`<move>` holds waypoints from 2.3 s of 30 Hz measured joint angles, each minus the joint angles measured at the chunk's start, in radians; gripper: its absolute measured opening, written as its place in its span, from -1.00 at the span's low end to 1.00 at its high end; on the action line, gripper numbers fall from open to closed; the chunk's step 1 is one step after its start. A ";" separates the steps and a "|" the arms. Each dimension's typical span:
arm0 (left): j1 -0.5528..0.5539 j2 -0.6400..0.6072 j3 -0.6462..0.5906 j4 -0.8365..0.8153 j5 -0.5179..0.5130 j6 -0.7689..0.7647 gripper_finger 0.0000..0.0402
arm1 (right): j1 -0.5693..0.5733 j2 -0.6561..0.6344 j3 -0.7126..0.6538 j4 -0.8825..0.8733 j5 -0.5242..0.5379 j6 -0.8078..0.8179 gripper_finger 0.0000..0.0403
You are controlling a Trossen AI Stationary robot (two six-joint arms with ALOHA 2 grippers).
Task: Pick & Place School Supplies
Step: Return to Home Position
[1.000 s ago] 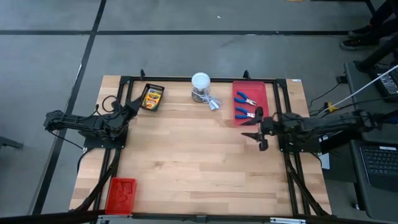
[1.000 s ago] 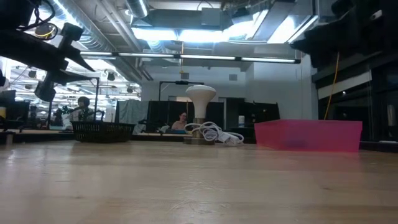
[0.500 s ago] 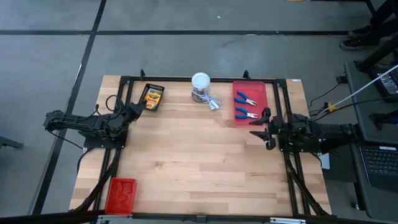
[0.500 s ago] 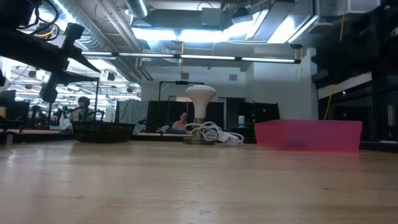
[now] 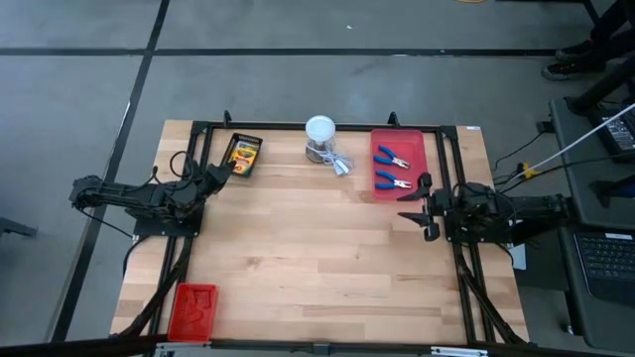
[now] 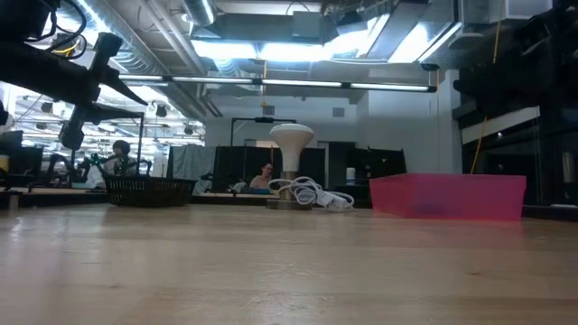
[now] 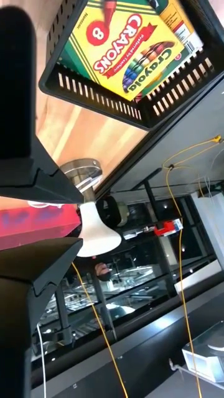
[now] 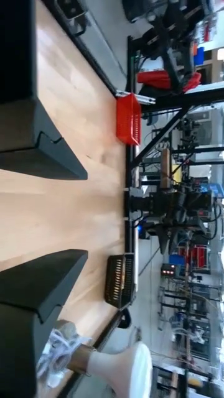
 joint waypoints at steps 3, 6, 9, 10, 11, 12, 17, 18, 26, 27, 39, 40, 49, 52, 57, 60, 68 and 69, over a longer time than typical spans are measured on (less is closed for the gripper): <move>0.000 0.000 0.000 0.000 0.000 0.000 -0.52 | 0.000 0.000 0.000 -0.001 0.001 0.050 -0.02; 0.000 0.000 0.000 0.000 0.000 0.000 -0.51 | 0.000 0.000 0.000 -0.001 0.001 0.072 -0.02; 0.000 -0.001 0.000 -0.021 0.035 0.060 -0.51 | 0.000 0.000 0.000 -0.001 0.001 0.076 -0.02; 0.001 -0.003 0.000 -0.035 0.081 0.086 -0.51 | 0.000 0.000 0.000 -0.001 0.001 0.076 -0.02; 0.000 -0.003 0.000 -0.037 0.156 0.087 -0.51 | 0.000 0.000 0.000 -0.001 0.001 0.076 -0.02; 0.000 -0.004 0.000 -0.032 0.239 0.076 -0.51 | 0.000 0.000 0.000 -0.001 0.001 0.076 -0.02; -0.001 0.011 0.000 -0.041 0.590 0.046 -0.51 | 0.000 0.000 0.000 -0.001 0.002 0.076 -0.01; -0.001 0.012 0.000 -0.044 0.643 0.053 -0.51 | 0.000 0.000 0.000 -0.001 0.002 0.076 -0.01; -0.001 0.012 0.000 -0.082 0.902 0.037 -0.51 | 0.000 0.000 0.000 -0.001 0.004 0.075 -0.01; -0.001 0.012 0.000 -0.083 0.921 0.063 -0.51 | 0.000 0.000 0.000 -0.001 0.004 0.076 -0.01; -0.001 0.013 -0.002 0.069 0.477 0.732 -0.51 | 0.000 0.000 0.000 -0.001 0.004 0.075 -0.01; -0.001 0.013 -0.002 0.105 0.490 0.854 -0.51 | 0.000 0.000 0.000 -0.001 0.004 0.075 -0.01; -0.001 0.013 -0.002 0.199 0.689 1.490 -0.51 | 0.000 0.000 0.000 -0.001 0.004 0.075 -0.01; -0.001 0.013 -0.002 0.140 0.722 1.484 -0.51 | 0.000 0.000 0.000 -0.001 0.004 0.075 -0.01; -0.001 0.013 -0.002 0.104 0.783 1.492 -0.51 | 0.000 0.000 0.000 -0.001 0.004 0.075 -0.01; -0.001 0.013 -0.002 0.092 0.792 1.516 -0.51 | 0.000 0.000 0.000 -0.001 0.004 0.075 -0.01; -0.001 0.013 -0.002 0.090 0.790 1.511 -0.51 | 0.000 0.000 0.000 -0.001 0.004 0.075 -0.02; -0.001 0.013 -0.002 0.090 0.790 1.511 -0.51 | 0.000 0.000 0.000 -0.001 0.004 0.075 -0.02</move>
